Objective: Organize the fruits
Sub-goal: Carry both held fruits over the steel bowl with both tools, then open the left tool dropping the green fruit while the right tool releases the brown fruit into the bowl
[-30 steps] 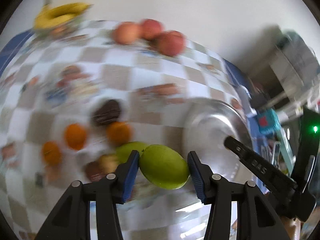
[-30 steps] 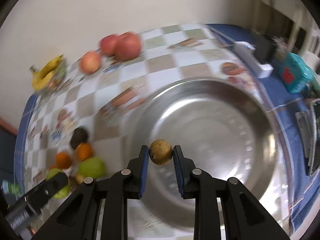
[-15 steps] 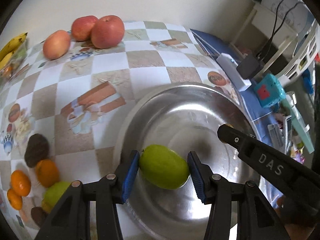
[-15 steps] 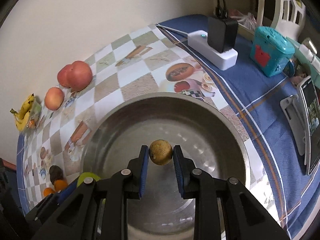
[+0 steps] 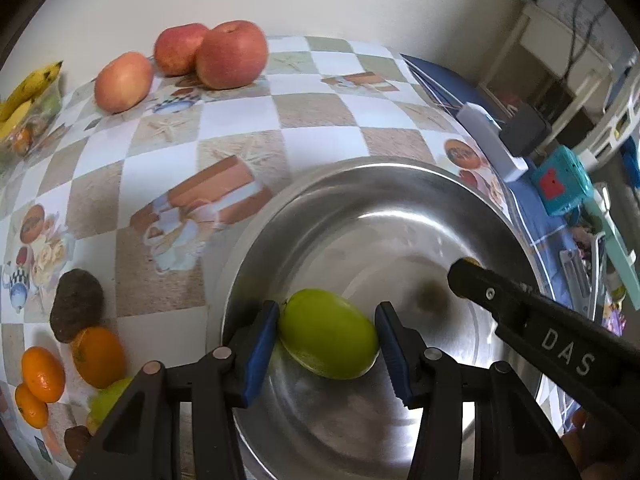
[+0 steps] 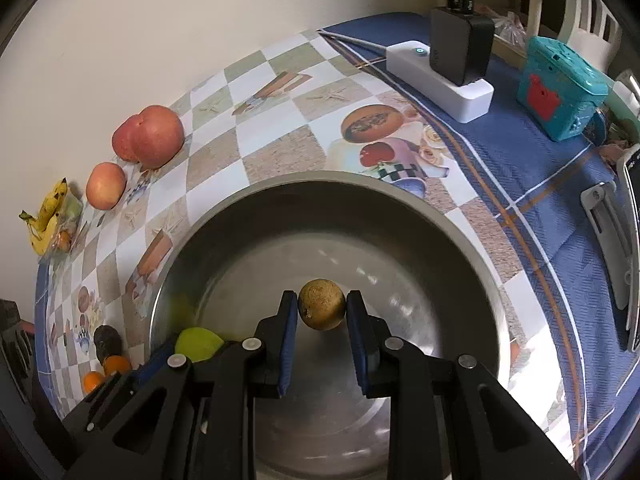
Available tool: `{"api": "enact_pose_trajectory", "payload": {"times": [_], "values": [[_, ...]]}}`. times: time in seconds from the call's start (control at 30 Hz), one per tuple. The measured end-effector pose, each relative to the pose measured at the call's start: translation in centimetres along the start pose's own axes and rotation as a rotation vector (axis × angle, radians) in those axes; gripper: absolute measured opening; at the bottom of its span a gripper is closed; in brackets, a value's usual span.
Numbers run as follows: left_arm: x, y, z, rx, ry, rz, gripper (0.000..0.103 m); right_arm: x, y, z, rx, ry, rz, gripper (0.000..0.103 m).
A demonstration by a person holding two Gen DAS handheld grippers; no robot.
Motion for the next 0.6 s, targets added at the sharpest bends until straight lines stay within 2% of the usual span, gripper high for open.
{"api": "enact_pose_trajectory", "payload": {"times": [0.23,0.3,0.6], "values": [[0.3,0.3,-1.0,-0.023,-0.020,-0.007,0.052,0.6,1.0,-0.7,0.018,-0.031,-0.022,0.026],[0.2,0.4,-0.8,-0.054,0.011,-0.002,0.052,0.8,1.3,-0.9,0.031,-0.044,-0.025,0.026],[0.3,0.5,-0.5,-0.081,0.041,-0.002,0.053,1.0,1.8,-1.2,0.030,-0.052,-0.035,0.027]]}}
Point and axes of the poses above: each gripper's, at about its wrist camera, not at the fingertips, and y roughly the way its jaws point, z to its right, x to its underside, the point moved 4 cm from there along y, roughly the way its jaws point, and after that the axes turned 15 degrees about y, right-handed, at the moved point
